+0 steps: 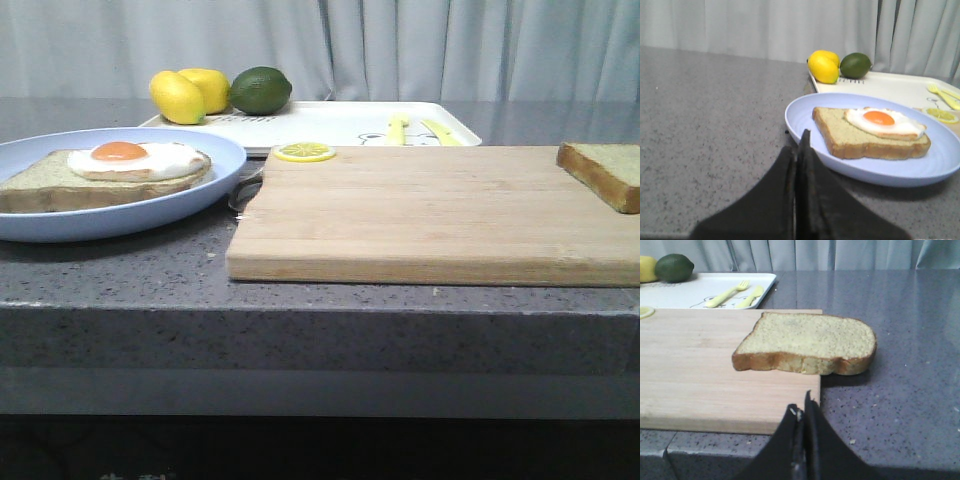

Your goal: Place bread and move sandwich to tray

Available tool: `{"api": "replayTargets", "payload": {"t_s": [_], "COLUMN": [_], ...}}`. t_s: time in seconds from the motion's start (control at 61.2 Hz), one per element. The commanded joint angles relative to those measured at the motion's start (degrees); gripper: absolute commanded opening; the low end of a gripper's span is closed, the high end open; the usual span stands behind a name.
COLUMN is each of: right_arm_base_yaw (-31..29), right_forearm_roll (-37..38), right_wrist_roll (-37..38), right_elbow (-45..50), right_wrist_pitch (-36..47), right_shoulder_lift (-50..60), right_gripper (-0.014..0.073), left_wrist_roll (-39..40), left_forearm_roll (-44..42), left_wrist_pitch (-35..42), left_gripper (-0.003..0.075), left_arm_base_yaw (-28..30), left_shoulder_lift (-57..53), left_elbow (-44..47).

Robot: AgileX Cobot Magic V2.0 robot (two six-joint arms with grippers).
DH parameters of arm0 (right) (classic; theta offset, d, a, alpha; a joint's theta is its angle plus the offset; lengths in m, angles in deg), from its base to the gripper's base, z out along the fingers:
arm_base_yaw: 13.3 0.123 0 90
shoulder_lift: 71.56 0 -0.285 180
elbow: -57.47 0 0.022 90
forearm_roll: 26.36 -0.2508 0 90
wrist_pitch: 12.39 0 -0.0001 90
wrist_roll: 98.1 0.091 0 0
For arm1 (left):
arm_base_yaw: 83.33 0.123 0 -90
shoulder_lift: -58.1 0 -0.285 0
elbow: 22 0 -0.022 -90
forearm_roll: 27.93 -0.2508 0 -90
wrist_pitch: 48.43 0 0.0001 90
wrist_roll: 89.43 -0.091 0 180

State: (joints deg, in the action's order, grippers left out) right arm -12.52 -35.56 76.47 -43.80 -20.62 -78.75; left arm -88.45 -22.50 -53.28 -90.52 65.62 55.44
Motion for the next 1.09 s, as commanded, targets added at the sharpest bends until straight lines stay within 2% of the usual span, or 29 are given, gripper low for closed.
{"api": "replayTargets", "payload": {"t_s": [0.0,0.114,0.196,0.376,0.588,0.718,0.849,0.931,0.996,1.029,1.078], "right_arm_base_yaw": [0.0,0.0,0.0,0.0,0.0,0.0,0.0,0.0,0.0,0.0,0.0], "right_forearm_roll": [0.1,-0.4,-2.6,-4.8,-4.8,-4.8,-5.5,-5.9,-6.8,-7.0,-7.1], "right_wrist_roll": [-0.4,-0.3,0.0,0.0,0.0,0.0,0.0,0.0,0.0,0.0,0.0], "right_elbow": [-0.1,-0.3,-2.5,-13.4,-29.1,-33.8,-34.4,-34.4,-34.4,-34.4,-34.4], "right_wrist_pitch": [6.8,11.5,11.7,3.6,-9.3,-10.9,-10.3,-10.4,-10.4,-10.4,-10.6], "right_shoulder_lift": [1.0,1.0,1.0,-1.0,-15.0,-23.6,-27.7,-28.0,-28.0,-28.0,-28.0], "right_gripper": [-0.0060,-0.0060,-0.0060,-0.0060,-0.0060,-0.0060,-0.0052,0.0015,0.0149,0.0239,0.0398], "left_wrist_roll": [0.0,0.1,0.1,0.1,0.1,0.1,0.1,0.1,0.1,0.1,0.1], "left_forearm_roll": [0.1,2.7,2.9,2.1,-4.4,-5.9,-5.9,-5.9,-5.9,-5.9,-5.9], "left_wrist_pitch": [8.9,11.1,10.6,4.5,-5.1,-5.4,-4.6,-4.0,-3.5,-3.5,-3.5], "left_gripper": [-0.0020,-0.0020,-0.0020,-0.0020,-0.0020,-0.0020,-0.0020,-0.0017,0.0025,0.0074,0.0193], "left_arm_base_yaw": [-0.3,-0.3,-0.3,-0.3,-0.3,-0.3,-0.3,-0.3,-0.3,-0.3,-0.3], "left_shoulder_lift": [-1.2,-1.1,-1.1,2.2,17.3,27.7,31.4,31.7,31.7,31.7,31.7], "left_elbow": [0.0,-0.7,-2.7,-12.1,-24.2,-28.3,-29.4,-29.4,-29.4,-29.4,-29.4]}}
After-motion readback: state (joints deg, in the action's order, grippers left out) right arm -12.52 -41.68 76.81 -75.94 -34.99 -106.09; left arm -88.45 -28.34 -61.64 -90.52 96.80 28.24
